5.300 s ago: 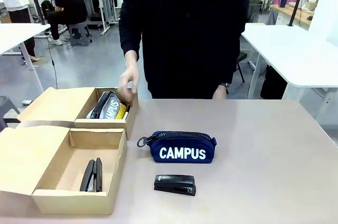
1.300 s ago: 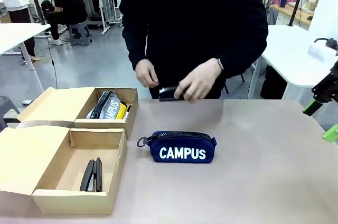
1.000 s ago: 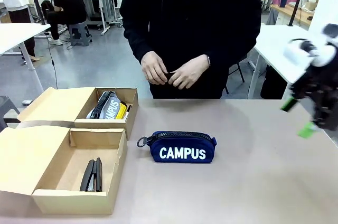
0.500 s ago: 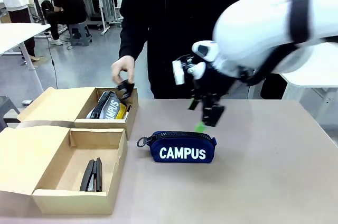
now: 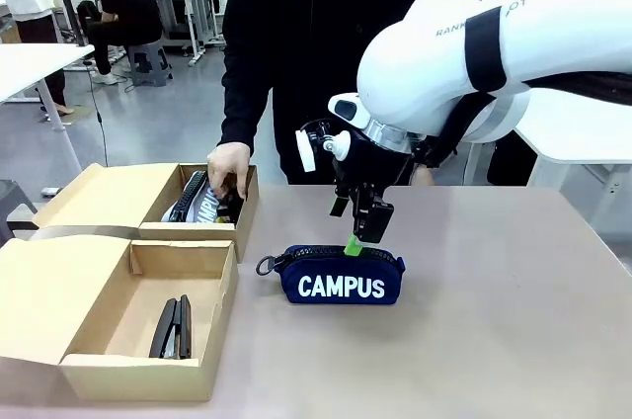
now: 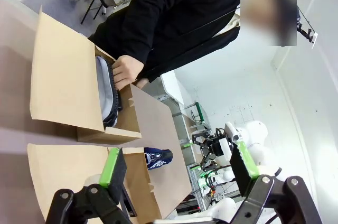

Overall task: Place items inside the box.
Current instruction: Pick up a Pencil pouch or Stapler and place it inside the Mailer Box closest to the robot.

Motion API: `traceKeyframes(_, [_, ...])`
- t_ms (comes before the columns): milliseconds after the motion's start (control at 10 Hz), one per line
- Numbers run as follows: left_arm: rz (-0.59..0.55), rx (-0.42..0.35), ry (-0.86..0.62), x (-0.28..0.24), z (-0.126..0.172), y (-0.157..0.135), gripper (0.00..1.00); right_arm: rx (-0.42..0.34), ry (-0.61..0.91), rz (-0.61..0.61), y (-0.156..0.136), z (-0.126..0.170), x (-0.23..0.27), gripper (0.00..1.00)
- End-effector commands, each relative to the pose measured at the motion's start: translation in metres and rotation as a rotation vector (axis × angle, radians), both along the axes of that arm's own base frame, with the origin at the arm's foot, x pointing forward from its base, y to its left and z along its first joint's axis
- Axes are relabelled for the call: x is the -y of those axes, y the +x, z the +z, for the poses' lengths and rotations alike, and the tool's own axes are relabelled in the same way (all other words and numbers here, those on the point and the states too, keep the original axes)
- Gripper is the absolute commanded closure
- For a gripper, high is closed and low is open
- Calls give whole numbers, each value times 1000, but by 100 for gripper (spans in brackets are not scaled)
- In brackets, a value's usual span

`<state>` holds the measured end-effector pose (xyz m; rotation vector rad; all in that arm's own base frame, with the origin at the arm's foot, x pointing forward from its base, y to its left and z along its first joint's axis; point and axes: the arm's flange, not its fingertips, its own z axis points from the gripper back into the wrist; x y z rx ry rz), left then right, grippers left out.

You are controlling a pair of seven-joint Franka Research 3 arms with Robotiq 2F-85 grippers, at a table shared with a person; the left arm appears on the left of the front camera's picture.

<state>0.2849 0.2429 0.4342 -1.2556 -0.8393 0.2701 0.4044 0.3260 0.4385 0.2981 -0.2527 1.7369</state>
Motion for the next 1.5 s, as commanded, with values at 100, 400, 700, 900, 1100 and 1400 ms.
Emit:
traceKeyframes(100, [7,34,-10,1,0,1,0,-17,-8,-84,12,-22,-16,0])
traceKeyframes(400, [7,34,-10,1,0,1,0,-69,-117,-201,28,-61,-25,0])
traceKeyframes(700, [7,34,-10,1,0,1,0,-109,-189,-250,31,-84,-31,0])
traceKeyframes(900, [7,34,-10,1,0,1,0,-101,-259,-276,30,-96,-31,0])
traceKeyframes(1100, [7,34,-10,1,0,1,0,-82,-290,-278,27,-100,-33,0])
traceKeyframes(1400, [7,34,-10,1,0,1,0,-97,-289,-263,25,-103,-33,100])
